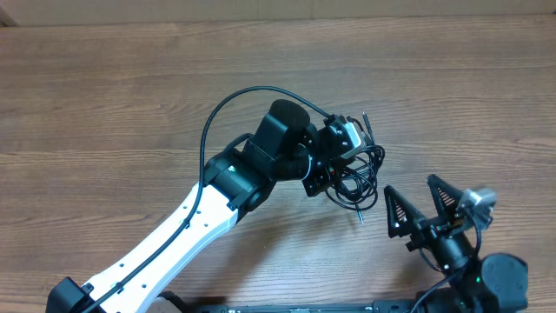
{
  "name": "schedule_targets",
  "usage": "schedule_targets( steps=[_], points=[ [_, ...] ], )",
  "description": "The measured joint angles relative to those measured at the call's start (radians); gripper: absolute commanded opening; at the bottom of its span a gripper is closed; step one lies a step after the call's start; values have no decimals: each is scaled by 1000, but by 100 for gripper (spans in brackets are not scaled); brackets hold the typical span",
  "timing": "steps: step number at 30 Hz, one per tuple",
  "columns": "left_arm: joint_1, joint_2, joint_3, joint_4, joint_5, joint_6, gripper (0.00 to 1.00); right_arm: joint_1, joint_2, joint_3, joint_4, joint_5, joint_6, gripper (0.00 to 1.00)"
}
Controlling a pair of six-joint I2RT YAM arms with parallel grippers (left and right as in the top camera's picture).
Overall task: Untangle cables
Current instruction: 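Move the right gripper toward the lifted bundle held by the left gripper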
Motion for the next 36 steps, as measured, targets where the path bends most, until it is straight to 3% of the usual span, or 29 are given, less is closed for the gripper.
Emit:
schedule_targets(
  steps=[9,14,23,30,36],
  points=[
    [0,0,0,0,0,-4,4,0,364,279,-257,-7,-27,100],
    [0,0,0,0,0,-8,4,0,499,370,-299,-24,-38,100],
    [0,0,0,6,0,-23,4,0,546,376,-266,-117,-41,100],
    [0,0,0,43,0,-58,4,0,546,376,-224,-204,-45,82],
    [0,0,0,92,4,-108,4,0,546,376,-229,-224,-51,75]
  ],
)
